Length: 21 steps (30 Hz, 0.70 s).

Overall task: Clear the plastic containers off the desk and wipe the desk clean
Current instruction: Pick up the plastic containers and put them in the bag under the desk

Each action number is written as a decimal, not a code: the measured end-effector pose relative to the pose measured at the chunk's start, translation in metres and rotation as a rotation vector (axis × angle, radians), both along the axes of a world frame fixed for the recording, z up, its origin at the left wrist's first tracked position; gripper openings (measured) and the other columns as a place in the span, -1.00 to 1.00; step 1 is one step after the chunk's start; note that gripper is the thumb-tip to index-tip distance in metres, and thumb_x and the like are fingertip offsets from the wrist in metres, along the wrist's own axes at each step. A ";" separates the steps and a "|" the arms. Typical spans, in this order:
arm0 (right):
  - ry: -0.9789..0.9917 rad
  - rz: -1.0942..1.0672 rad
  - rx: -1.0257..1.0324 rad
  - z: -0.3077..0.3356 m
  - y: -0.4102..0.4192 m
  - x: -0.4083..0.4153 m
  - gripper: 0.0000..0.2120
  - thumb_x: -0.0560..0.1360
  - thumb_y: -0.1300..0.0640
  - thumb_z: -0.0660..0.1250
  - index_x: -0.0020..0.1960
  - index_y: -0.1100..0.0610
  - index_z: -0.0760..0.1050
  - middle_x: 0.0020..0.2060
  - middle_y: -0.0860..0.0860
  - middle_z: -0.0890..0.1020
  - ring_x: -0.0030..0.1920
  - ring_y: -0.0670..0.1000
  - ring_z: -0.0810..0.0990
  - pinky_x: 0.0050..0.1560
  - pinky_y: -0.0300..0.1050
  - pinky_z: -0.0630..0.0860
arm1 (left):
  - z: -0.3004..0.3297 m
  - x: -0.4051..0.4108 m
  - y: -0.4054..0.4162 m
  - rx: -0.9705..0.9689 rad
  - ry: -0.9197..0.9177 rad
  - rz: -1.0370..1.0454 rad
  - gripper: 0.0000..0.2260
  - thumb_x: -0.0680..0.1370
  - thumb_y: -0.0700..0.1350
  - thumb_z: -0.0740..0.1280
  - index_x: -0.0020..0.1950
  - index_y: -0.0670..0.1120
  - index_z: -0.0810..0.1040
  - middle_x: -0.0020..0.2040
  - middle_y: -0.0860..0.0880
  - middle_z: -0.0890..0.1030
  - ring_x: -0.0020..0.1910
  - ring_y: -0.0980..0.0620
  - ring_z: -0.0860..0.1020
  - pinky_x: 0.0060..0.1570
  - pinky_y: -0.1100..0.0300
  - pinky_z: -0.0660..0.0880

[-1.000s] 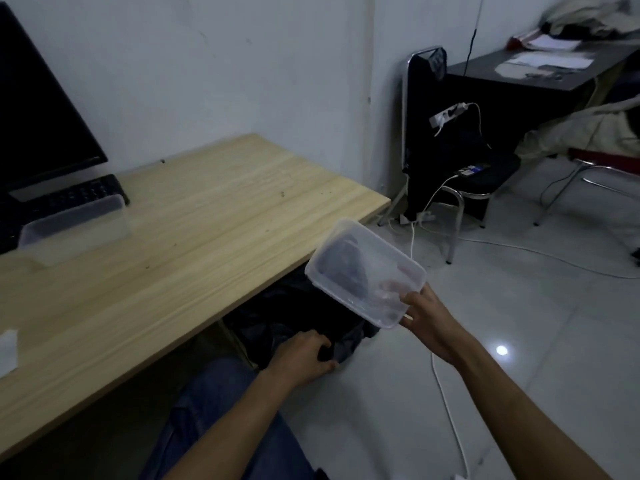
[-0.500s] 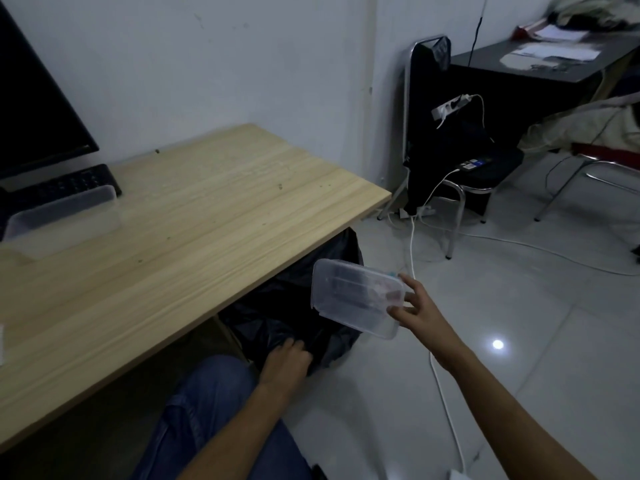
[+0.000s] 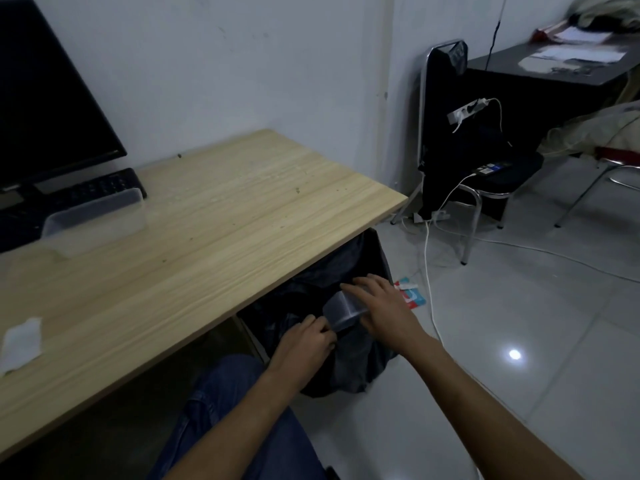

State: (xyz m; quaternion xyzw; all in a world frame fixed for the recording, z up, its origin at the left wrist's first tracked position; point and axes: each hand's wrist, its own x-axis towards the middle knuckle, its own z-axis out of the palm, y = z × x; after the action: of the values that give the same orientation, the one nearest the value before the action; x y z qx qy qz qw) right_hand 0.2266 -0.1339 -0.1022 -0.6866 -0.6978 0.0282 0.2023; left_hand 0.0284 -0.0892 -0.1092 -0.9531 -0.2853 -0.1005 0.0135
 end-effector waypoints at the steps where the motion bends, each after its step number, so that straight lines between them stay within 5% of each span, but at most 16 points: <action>1: -0.021 0.006 -0.015 -0.001 0.002 -0.002 -0.36 0.43 0.20 0.35 0.46 -0.06 0.30 0.41 0.05 0.38 0.46 0.18 0.23 0.39 0.18 0.28 | 0.002 0.000 0.001 0.001 -0.021 0.000 -0.92 0.35 -0.09 0.54 -0.25 -0.01 0.66 -0.24 0.05 0.52 -0.26 0.04 0.50 -0.48 0.22 0.40; 4: -0.029 0.025 -0.035 -0.001 0.002 -0.007 -0.36 0.46 0.27 0.31 0.49 -0.04 0.26 0.48 0.07 0.28 0.52 0.17 0.12 0.45 0.14 0.18 | 0.005 0.000 0.001 0.004 -0.044 0.007 -0.90 0.35 -0.09 0.54 -0.21 -0.01 0.65 -0.21 0.05 0.52 -0.24 0.04 0.50 -0.48 0.23 0.38; 8: 0.020 0.028 0.039 0.001 -0.002 -0.009 -0.40 0.41 0.33 0.35 0.42 0.04 0.38 0.40 0.13 0.40 0.45 0.21 0.26 0.38 0.16 0.31 | 0.002 -0.001 0.002 0.001 -0.066 0.016 -0.89 0.36 -0.09 0.54 -0.22 -0.03 0.64 -0.19 0.05 0.51 -0.23 0.05 0.49 -0.48 0.22 0.39; 16: 0.198 0.055 0.097 0.019 -0.005 -0.018 -0.53 0.51 0.25 0.28 0.40 0.04 0.40 0.30 0.01 0.45 0.31 0.00 0.36 0.26 -0.22 0.32 | 0.004 -0.001 0.002 -0.033 -0.129 -0.041 -0.95 0.41 -0.11 0.49 -0.22 -0.05 0.65 -0.15 0.03 0.54 -0.22 0.04 0.49 -0.44 0.18 0.48; 21: 0.363 0.113 0.168 0.049 -0.002 -0.031 -0.63 0.54 0.22 0.29 0.34 0.04 0.46 0.17 -0.06 0.52 0.15 -0.06 0.49 0.16 -0.23 0.42 | 0.033 -0.003 -0.005 -0.120 -0.141 -0.075 -0.84 0.57 -0.03 0.31 0.02 -0.06 0.64 0.02 0.00 0.53 -0.06 0.03 0.45 -0.23 0.15 0.45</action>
State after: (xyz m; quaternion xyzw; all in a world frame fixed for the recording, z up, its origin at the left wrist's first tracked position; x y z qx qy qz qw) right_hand 0.1956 -0.1360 -0.0534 -0.6109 -0.6870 0.1047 0.3795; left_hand 0.0255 -0.0938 -0.0761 -0.9527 -0.2553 -0.1505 -0.0674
